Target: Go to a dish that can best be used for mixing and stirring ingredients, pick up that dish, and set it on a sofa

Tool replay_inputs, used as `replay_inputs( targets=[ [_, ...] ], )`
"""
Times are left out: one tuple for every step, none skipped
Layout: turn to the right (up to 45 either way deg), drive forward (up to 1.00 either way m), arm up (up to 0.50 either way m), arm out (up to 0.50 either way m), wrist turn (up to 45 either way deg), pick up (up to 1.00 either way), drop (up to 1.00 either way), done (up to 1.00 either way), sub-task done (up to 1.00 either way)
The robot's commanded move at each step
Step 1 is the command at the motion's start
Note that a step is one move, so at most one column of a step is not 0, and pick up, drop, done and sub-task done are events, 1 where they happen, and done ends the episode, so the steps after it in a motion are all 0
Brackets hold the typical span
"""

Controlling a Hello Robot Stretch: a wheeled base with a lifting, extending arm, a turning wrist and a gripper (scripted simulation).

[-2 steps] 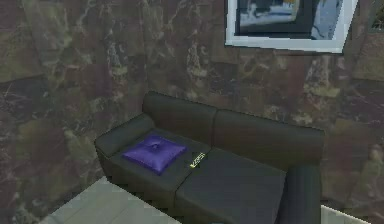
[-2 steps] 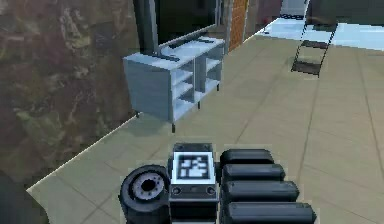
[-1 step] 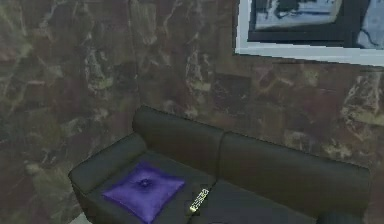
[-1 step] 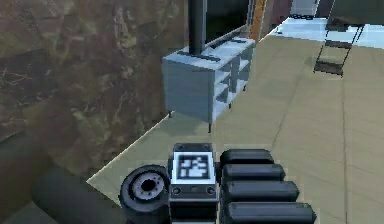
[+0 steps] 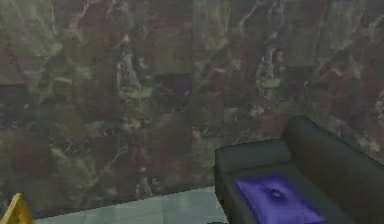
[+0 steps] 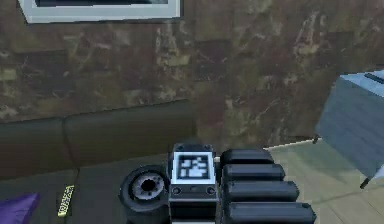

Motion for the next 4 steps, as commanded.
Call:
replay_inputs(
  targets=[
    [-3.0,0.0,0.0,0.0,0.0,0.0,0.0,0.0,0.0],
    [0.0,0.45,0.0,0.0,0.0,0.0,0.0,0.0,0.0],
    [-45.0,0.0,0.0,0.0,0.0,0.0,0.0,0.0,0.0],
    [-45.0,0.0,0.0,0.0,0.0,0.0,0.0,0.0,0.0]
  ],
)
